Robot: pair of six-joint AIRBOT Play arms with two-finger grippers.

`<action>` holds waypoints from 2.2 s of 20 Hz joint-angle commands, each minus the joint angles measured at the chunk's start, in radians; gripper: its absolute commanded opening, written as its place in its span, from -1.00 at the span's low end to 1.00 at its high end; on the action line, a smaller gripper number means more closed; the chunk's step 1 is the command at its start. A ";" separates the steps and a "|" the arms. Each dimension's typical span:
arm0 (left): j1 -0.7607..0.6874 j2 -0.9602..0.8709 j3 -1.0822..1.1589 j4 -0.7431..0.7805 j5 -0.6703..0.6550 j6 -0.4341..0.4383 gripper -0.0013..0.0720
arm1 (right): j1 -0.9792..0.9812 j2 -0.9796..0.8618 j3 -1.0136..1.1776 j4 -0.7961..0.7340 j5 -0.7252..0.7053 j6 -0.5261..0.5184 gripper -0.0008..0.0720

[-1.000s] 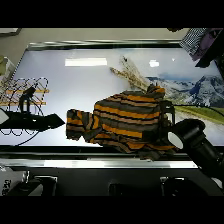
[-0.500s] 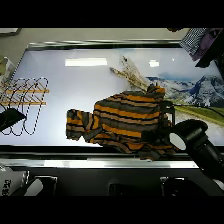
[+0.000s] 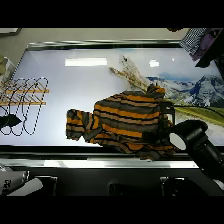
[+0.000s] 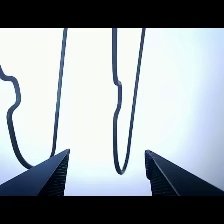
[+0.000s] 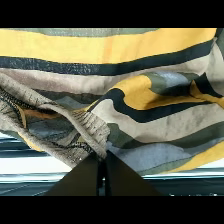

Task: Fold the clothes and pants, and hang the long-sleeved shirts on hangers.

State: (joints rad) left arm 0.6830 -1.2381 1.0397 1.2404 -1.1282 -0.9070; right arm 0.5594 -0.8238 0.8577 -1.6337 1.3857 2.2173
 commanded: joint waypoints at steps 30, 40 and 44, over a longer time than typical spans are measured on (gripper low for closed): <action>-0.136 -0.287 0.001 0.082 0.057 0.212 -0.13 | 0.000 0.001 0.000 -0.003 0.003 0.004 -0.91; -0.136 -0.283 0.090 0.031 0.116 0.211 -0.90 | 0.000 0.001 0.000 -0.010 0.004 0.004 -0.91; -0.136 -0.282 0.164 -0.055 0.134 0.208 -0.90 | 0.000 0.001 0.000 -0.010 0.004 0.005 -0.91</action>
State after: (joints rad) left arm 0.5468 -1.5219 1.1557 1.2484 -1.0145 -0.6945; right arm 0.5594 -0.8234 0.8577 -1.6440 1.3895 2.2215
